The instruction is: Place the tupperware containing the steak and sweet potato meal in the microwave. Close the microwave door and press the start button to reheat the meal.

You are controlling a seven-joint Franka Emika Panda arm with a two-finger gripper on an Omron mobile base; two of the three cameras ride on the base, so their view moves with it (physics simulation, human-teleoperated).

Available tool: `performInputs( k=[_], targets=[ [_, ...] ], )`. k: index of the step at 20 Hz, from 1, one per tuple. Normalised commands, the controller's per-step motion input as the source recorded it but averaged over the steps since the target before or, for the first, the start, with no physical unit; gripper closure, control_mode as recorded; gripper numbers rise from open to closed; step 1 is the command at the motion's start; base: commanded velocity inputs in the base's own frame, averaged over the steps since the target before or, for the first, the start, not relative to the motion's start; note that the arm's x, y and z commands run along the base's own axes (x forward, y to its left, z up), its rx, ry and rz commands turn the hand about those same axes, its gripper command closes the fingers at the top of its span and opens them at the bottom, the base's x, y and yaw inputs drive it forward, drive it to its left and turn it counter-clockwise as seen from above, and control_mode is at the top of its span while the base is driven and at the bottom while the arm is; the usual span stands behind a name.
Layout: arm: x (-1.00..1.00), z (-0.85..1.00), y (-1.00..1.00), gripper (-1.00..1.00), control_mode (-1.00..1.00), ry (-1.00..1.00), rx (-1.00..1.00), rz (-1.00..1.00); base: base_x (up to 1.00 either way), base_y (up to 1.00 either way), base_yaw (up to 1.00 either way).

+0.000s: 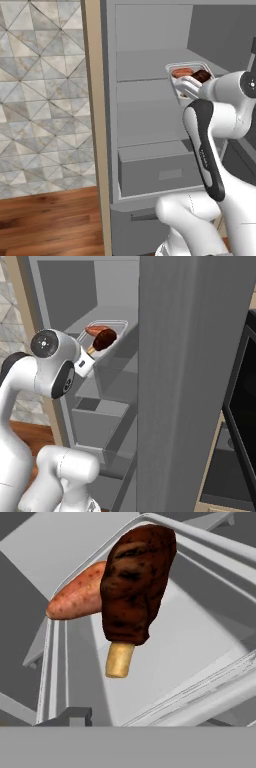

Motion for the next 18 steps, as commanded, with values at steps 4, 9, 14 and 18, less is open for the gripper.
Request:
performInputs(
  k=[4,9,14,18],
  targets=[
    [-0.50,0.00,0.00,1.00,-1.00,0.06,0.00,0.00,0.00,0.00,0.00],
    [-0.36,0.00,0.07,1.00,-1.00,0.05,0.00,0.00,0.00,0.00,0.00],
    [-0.14,0.00,0.14,1.00,-1.00,0.05,-0.01,0.00,0.00,0.00,0.00],
    [0.00,0.00,0.00,1.00,1.00,0.00,0.00,0.00,-0.28,0.10,0.00]
  ],
)
